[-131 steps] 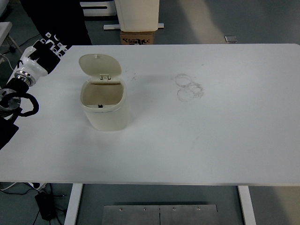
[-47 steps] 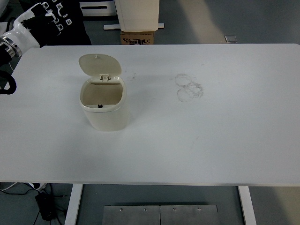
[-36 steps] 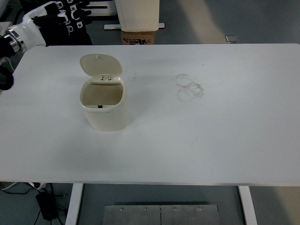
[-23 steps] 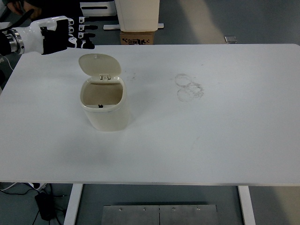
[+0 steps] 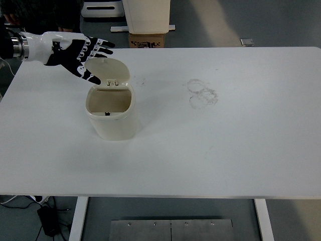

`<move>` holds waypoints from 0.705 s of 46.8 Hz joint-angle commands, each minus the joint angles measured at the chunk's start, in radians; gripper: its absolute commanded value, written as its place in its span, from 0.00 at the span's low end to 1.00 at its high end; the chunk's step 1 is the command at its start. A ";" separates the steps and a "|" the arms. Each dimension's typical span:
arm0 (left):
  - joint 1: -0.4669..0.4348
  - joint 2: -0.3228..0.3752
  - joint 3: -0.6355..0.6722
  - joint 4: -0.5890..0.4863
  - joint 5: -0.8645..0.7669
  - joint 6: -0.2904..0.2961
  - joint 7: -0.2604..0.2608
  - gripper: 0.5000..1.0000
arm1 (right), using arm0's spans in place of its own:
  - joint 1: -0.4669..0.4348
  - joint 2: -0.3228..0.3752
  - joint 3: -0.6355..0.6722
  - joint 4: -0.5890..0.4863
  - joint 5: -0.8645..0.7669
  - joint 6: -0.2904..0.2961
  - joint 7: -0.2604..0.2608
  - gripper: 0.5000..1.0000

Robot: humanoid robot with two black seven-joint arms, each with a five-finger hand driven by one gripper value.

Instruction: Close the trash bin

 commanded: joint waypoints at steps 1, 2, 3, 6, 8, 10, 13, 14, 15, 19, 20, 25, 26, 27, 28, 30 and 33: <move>-0.028 0.014 0.016 -0.004 0.035 -0.025 0.005 1.00 | 0.000 0.000 0.000 0.000 0.000 0.000 0.000 0.98; -0.036 0.015 0.018 -0.006 0.039 -0.031 0.005 1.00 | 0.000 0.000 0.000 0.000 0.000 0.000 -0.001 0.98; -0.044 0.017 0.018 -0.009 0.040 -0.038 0.005 1.00 | 0.000 0.000 0.000 0.000 0.000 0.000 0.000 0.98; -0.062 0.020 0.022 -0.032 0.054 -0.038 0.008 1.00 | 0.000 0.000 0.000 0.000 0.000 0.000 -0.001 0.98; -0.070 0.022 0.022 -0.050 0.065 -0.038 0.008 1.00 | 0.000 0.000 0.000 0.000 0.000 0.000 0.000 0.98; -0.075 0.023 0.022 -0.070 0.074 -0.038 0.008 1.00 | 0.000 0.000 0.000 0.000 0.000 0.000 0.000 0.98; -0.084 0.023 0.025 -0.099 0.083 -0.038 0.008 1.00 | -0.001 0.000 0.000 0.000 0.000 0.000 0.000 0.98; -0.085 0.023 0.029 -0.109 0.083 -0.038 0.009 1.00 | 0.000 0.000 0.000 0.000 0.000 0.000 0.000 0.98; -0.085 0.022 0.030 -0.115 0.085 -0.038 0.009 1.00 | 0.000 0.000 0.000 0.000 0.000 0.000 0.000 0.98; -0.088 0.020 0.045 -0.135 0.092 -0.038 0.009 1.00 | 0.000 0.000 0.000 0.000 0.000 0.000 0.000 0.98; -0.088 0.020 0.052 -0.139 0.094 -0.038 0.009 1.00 | 0.000 0.000 0.000 0.000 0.000 0.000 0.000 0.98; -0.104 0.022 0.093 -0.165 0.097 -0.038 0.009 1.00 | 0.000 0.000 0.000 0.000 0.000 0.000 -0.001 0.98; -0.108 0.022 0.102 -0.170 0.097 -0.038 0.009 1.00 | 0.000 0.000 0.000 0.000 0.000 0.000 0.000 0.98; -0.110 0.022 0.110 -0.173 0.097 -0.038 0.009 1.00 | 0.000 0.000 0.000 0.000 0.000 0.000 -0.001 0.98; -0.113 0.022 0.117 -0.175 0.097 -0.038 0.009 1.00 | 0.000 0.000 0.000 0.000 0.000 0.000 0.000 0.98; -0.113 0.022 0.127 -0.178 0.097 -0.038 0.009 1.00 | 0.000 0.000 0.000 0.000 0.000 0.000 0.000 0.98; -0.113 0.022 0.139 -0.184 0.097 -0.038 0.009 1.00 | 0.000 0.000 0.000 0.000 0.000 0.000 0.000 0.98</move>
